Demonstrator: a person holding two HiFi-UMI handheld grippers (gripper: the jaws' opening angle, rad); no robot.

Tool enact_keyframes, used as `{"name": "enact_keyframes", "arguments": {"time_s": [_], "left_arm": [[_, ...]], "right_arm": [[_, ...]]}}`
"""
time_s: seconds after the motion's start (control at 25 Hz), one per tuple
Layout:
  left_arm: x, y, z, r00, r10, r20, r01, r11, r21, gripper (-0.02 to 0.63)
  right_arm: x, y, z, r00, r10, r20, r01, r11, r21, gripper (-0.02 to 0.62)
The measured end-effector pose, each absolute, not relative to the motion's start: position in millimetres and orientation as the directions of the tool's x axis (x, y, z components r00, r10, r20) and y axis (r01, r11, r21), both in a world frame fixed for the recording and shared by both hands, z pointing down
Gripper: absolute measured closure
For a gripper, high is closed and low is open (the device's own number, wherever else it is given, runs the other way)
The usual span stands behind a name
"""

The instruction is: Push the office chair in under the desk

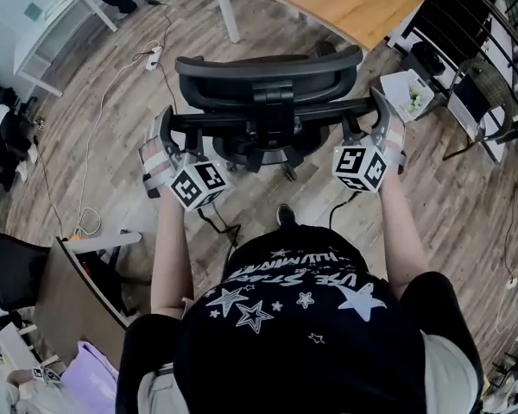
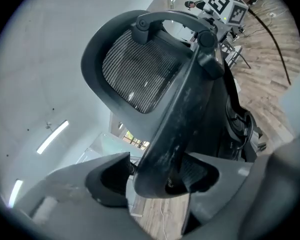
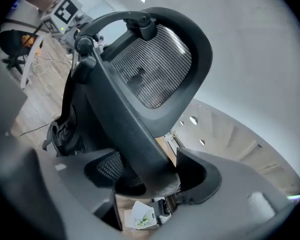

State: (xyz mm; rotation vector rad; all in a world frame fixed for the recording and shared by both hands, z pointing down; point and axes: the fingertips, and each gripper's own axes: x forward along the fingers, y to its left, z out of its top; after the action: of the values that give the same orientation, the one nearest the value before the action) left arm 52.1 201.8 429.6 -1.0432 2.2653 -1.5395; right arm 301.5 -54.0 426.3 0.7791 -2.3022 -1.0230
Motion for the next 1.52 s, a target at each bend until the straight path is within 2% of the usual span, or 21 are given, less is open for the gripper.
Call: {"name": "enact_keyframes", "arguments": {"time_s": [0.08,0.16,0.6,1.0,1.52], "left_arm": [[49,201,434,-0.737,-0.643,0.208,-0.423,0.199,-0.884,0.333],[48,200,434,-0.747,-0.637,0.190,-0.403,0.207,-0.892,0.341],[29,177,431,-0.766,-0.619,0.176,-0.393,0.234,-0.889,0.344],[-50,138,426,-0.780,-0.589,0.212,-0.411,0.226,-0.883,0.341],[-63,120,437,-0.765,-0.625,0.155,-0.391,0.260,-0.883,0.331]], "right_arm": [[301,-53,427,-0.729,-0.660,0.182,-0.299,0.547,0.782,0.281],[301,-52,426,-0.752,-0.639,0.165,-0.297,0.551,0.780,0.281],[283,-70,423,-0.801,-0.584,0.136,-0.273,0.557,0.784,0.291],[216,-99,417,-0.804,-0.575,0.152,-0.244,0.551,0.798,0.304],[216,-100,427,-0.786,-0.608,0.114,-0.276,0.509,0.815,0.310]]}}
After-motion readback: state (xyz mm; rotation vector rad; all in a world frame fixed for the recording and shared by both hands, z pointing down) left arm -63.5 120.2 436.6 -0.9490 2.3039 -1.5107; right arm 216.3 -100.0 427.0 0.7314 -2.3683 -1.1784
